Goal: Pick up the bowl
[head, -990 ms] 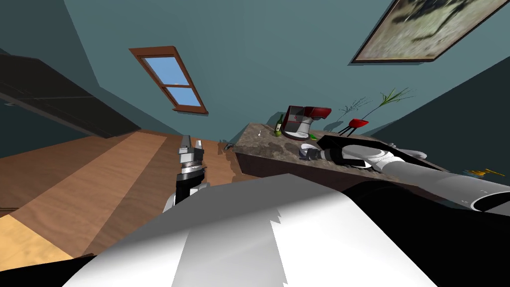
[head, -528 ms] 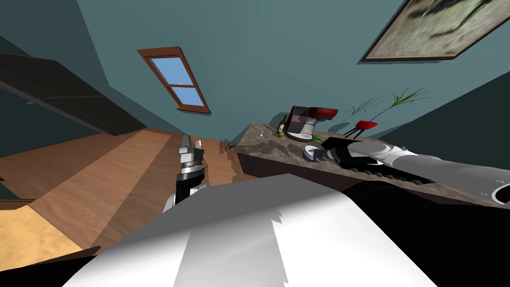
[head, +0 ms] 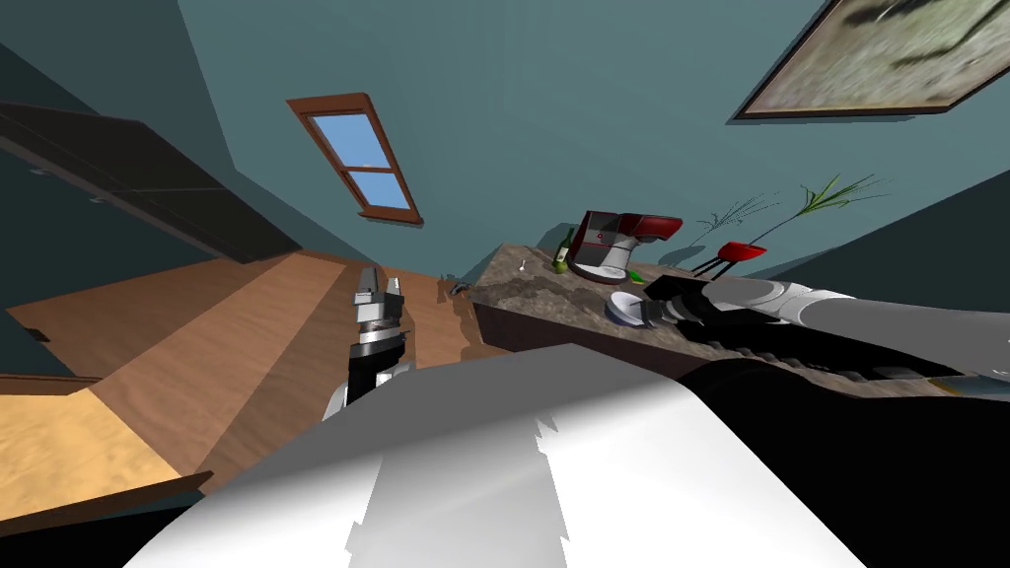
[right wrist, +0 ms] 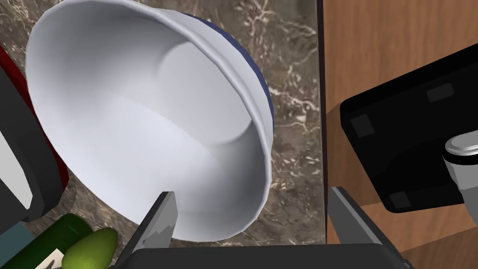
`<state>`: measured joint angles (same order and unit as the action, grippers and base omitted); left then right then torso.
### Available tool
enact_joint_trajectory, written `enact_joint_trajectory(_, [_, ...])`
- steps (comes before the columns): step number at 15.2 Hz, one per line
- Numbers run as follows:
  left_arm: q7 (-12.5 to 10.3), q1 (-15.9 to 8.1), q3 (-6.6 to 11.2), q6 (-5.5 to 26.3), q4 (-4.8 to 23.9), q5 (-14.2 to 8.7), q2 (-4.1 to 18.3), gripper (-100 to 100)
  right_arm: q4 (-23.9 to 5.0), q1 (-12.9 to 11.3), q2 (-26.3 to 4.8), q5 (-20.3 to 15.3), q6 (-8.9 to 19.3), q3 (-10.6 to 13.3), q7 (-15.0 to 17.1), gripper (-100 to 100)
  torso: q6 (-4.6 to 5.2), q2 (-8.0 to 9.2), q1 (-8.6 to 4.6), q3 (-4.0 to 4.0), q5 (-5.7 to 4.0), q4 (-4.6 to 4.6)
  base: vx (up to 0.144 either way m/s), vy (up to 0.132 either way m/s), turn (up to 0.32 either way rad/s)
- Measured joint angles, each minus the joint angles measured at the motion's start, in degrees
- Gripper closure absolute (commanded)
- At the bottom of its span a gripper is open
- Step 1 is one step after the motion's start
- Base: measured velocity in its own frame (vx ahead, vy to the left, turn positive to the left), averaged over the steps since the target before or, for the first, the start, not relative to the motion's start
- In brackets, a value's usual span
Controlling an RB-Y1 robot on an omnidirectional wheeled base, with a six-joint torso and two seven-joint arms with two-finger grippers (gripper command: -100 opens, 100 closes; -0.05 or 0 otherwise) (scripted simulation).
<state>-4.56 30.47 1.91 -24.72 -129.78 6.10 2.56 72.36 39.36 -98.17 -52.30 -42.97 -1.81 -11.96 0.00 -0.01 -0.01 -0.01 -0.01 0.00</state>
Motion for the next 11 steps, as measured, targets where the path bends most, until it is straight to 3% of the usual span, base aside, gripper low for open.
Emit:
enact_joint_trajectory(3, [0.0, 0.0, 0.0, 0.0, 0.0, 0.0, 0.0, 0, -0.5, 1.1, -0.3, -0.4, -0.2, -0.2, -0.2, -100, 0.01, 0.05, 0.0, 0.03, 0.0, 0.02, -0.002, -0.001, 0.053])
enact_joint_trajectory(6, [0.0, 0.0, -0.01, 0.0, 0.0, 0.0, 0.0, 0, -1.5, 0.6, 2.0, -1.0, 1.2, 1.8, -0.3, -100, -0.07, 0.09, -0.07, 0.05, -0.03, 0.01, -0.018, -0.017, 0.243])
enact_joint_trajectory(7, [0.0, 0.0, 0.0, 0.0, 0.0, 0.0, 0.0, 0, -1.5, 0.8, 2.1, -1.0, 1.5, 1.7, -0.2, 100, -0.01, 0.08, -0.07, 0.05, -0.02, 0.02, -0.004, -0.008, 0.006])
enact_joint_trajectory(11, [0.0, 0.0, 0.0, 0.0, 0.0, 0.0, 0.0, 0, -1.5, 0.8, 2.2, -0.9, 1.5, 1.8, -0.2, 100, -0.04, 0.03, -0.02, 0.02, 0.0, 0.01, -0.001, 0.0, -0.004])
